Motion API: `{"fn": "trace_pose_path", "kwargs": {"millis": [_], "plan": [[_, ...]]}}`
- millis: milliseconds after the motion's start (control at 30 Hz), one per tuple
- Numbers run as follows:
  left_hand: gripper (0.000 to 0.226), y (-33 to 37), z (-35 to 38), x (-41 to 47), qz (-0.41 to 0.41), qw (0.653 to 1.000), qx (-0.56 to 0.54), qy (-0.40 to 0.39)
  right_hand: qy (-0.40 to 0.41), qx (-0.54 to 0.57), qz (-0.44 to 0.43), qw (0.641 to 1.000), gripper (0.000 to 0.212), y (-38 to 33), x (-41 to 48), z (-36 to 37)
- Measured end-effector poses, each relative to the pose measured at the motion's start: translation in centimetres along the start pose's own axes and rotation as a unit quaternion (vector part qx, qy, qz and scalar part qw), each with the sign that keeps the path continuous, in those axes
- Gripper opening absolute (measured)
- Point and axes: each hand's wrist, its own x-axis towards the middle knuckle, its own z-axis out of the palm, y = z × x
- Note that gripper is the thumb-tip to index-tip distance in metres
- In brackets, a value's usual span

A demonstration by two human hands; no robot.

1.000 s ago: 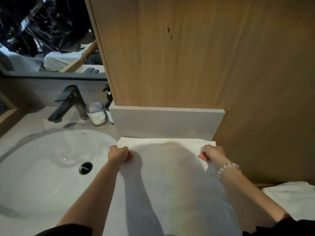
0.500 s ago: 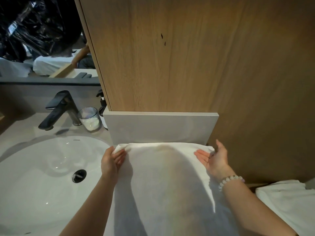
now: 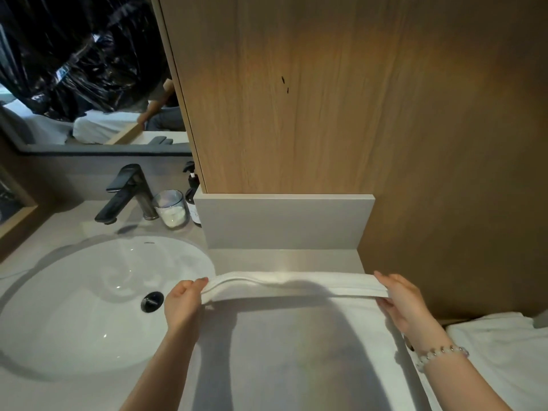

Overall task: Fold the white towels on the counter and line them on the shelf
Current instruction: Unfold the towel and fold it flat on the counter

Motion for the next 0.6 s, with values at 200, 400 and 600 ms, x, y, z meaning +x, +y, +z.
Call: {"fn": "trace_pose_path", "kwargs": {"millis": [200,400,600], "plan": [[0.030,-1.5,-3.1,-2.9,0.071,0.992,0.094,-0.036,0.029,-0.068,-0.013,0.997,0.014,2.2,-2.4,-2.1],[0.028,-3.0,-4.7,-5.3,0.127,0.981,0.132,-0.062,0.033,-0.107,-0.025,0.993,0.023,4.0,-4.1,-3.0],[0.021,-3.7,-6.3,-6.9,0.168,0.969,0.143,-0.112,-0.007,-0.109,-0.032,0.994,0.033,5.5,-6.1,-4.8]]}}
